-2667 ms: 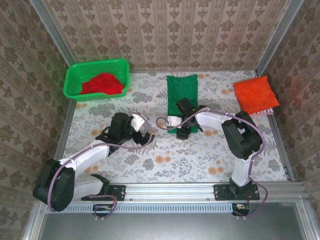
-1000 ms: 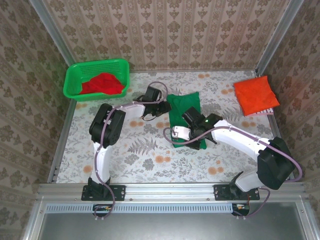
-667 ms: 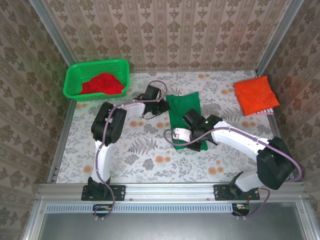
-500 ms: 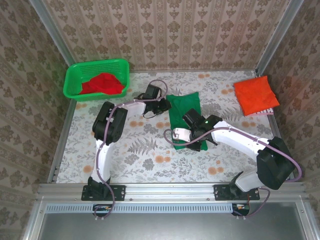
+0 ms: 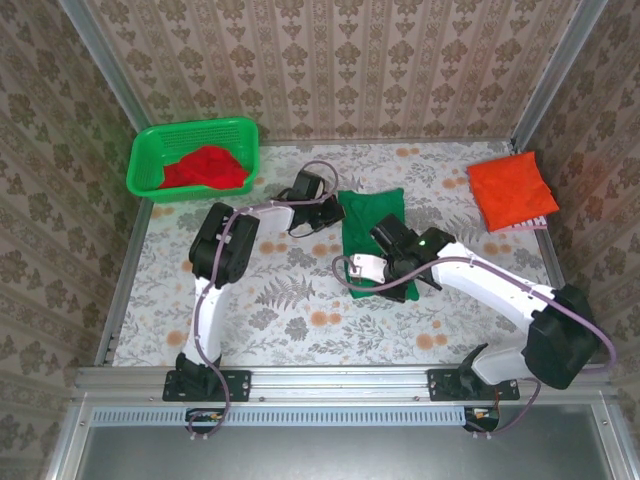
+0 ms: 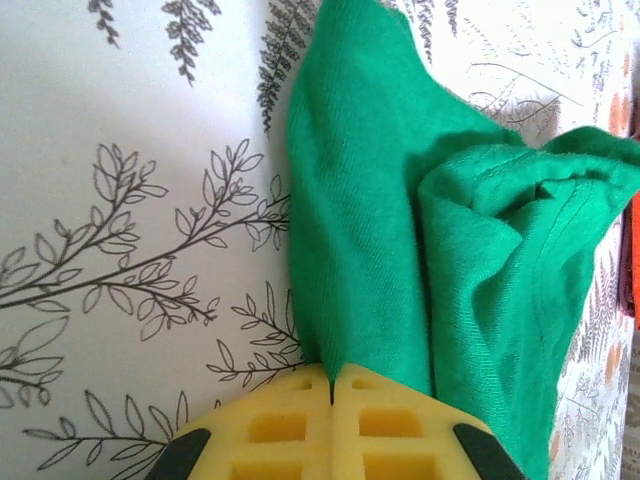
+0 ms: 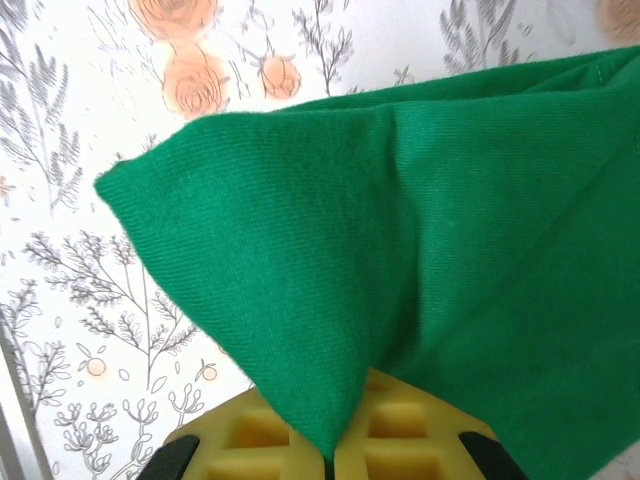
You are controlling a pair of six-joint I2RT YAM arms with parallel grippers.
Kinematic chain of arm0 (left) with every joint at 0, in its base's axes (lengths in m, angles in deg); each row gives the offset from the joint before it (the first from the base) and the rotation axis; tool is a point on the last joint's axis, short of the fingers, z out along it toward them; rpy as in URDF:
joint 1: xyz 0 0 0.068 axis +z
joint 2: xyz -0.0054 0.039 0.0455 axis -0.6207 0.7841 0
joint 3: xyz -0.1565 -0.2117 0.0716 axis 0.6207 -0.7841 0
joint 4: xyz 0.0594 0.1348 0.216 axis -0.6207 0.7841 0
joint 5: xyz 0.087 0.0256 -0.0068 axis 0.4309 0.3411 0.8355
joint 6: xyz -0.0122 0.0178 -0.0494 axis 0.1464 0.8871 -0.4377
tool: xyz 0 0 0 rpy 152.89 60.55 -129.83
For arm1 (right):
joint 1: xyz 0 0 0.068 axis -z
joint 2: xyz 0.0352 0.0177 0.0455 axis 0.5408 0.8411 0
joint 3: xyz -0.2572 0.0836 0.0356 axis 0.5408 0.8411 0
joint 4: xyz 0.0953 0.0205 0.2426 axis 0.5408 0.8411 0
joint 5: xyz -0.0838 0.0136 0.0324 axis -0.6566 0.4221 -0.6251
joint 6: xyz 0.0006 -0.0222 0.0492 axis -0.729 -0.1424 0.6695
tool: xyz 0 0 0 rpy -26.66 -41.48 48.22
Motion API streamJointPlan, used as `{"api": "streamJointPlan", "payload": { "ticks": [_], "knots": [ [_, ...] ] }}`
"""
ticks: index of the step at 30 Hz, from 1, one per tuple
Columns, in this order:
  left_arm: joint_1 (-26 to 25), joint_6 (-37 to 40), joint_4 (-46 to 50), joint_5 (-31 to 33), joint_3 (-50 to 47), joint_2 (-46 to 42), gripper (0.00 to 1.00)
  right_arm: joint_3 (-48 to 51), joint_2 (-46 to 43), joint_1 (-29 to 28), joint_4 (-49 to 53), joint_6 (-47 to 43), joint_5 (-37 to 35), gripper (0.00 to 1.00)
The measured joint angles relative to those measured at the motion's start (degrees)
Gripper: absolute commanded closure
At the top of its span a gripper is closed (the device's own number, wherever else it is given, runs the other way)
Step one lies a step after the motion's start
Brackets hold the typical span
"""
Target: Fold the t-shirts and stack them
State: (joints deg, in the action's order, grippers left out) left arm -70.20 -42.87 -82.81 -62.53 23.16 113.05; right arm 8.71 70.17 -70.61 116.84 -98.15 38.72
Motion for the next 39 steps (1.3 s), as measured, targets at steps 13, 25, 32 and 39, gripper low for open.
{"api": "streamJointPlan", "payload": {
  "ticks": [13,25,32,39],
  "knots": [
    [-2.21,-2.75,-10.05,-2.36,-16.96,-8.46,1.0,-15.43,2.12,0.52,11.52,-4.74,-3.19,1.0],
    [-2.91,-5.7,-16.06,-3.61,-24.15,-11.43,1.0,-30.08,16.7,5.73,16.11,-13.94,-4.0,1.0],
    [-2.8,-6.47,-18.58,-4.07,-25.33,-11.43,1.0,-37.94,25.49,8.9,16.59,-18.4,-3.61,1.0],
    [-2.45,-7.56,-20.31,-5.16,-25.97,-11.15,1.0,-45.99,33.64,11.67,16.46,-21.62,-2.43,1.0]
  ]
}}
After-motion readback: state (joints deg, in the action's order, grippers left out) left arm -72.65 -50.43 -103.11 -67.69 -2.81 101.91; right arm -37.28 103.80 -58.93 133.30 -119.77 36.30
